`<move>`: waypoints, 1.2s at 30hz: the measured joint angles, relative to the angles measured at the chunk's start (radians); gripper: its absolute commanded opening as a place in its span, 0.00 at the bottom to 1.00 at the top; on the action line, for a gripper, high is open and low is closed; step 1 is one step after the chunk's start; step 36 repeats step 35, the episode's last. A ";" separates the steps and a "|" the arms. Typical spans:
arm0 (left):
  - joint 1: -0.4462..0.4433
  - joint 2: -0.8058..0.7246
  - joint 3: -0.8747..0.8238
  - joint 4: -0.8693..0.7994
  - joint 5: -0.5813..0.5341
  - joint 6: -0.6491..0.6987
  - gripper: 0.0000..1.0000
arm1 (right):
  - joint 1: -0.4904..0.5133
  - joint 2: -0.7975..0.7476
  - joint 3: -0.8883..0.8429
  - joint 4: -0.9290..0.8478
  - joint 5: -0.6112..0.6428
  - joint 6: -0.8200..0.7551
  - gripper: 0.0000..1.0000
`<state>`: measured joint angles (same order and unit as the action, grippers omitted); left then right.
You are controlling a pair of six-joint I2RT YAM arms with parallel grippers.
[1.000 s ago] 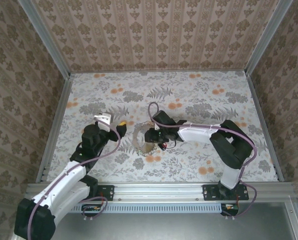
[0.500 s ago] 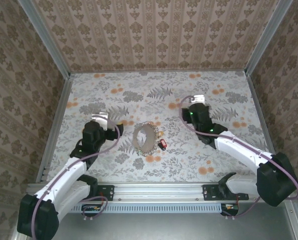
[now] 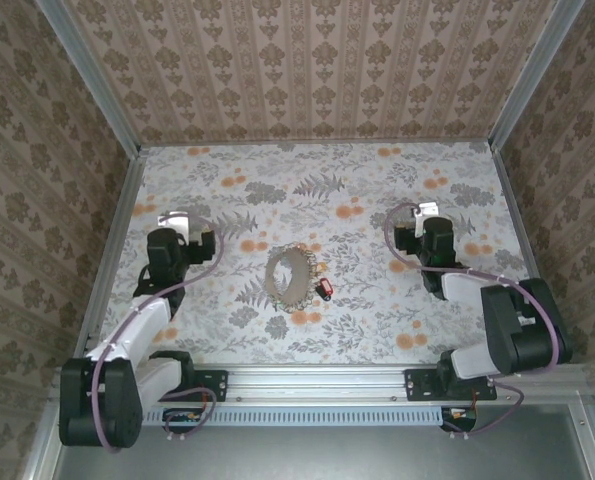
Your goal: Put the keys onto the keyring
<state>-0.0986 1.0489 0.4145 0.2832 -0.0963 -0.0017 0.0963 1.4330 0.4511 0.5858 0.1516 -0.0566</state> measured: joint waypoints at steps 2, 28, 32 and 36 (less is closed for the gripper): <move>0.003 0.050 0.000 0.057 0.021 0.031 1.00 | -0.018 0.004 -0.024 0.058 -0.052 0.004 0.82; 0.103 0.498 -0.020 0.563 0.188 0.080 1.00 | -0.072 0.096 -0.056 0.278 -0.053 0.083 0.99; 0.100 0.498 -0.020 0.563 0.166 0.077 1.00 | -0.072 0.096 -0.056 0.278 -0.053 0.083 1.00; 0.100 0.498 -0.020 0.562 0.158 0.076 1.00 | -0.072 0.096 -0.056 0.278 -0.053 0.083 1.00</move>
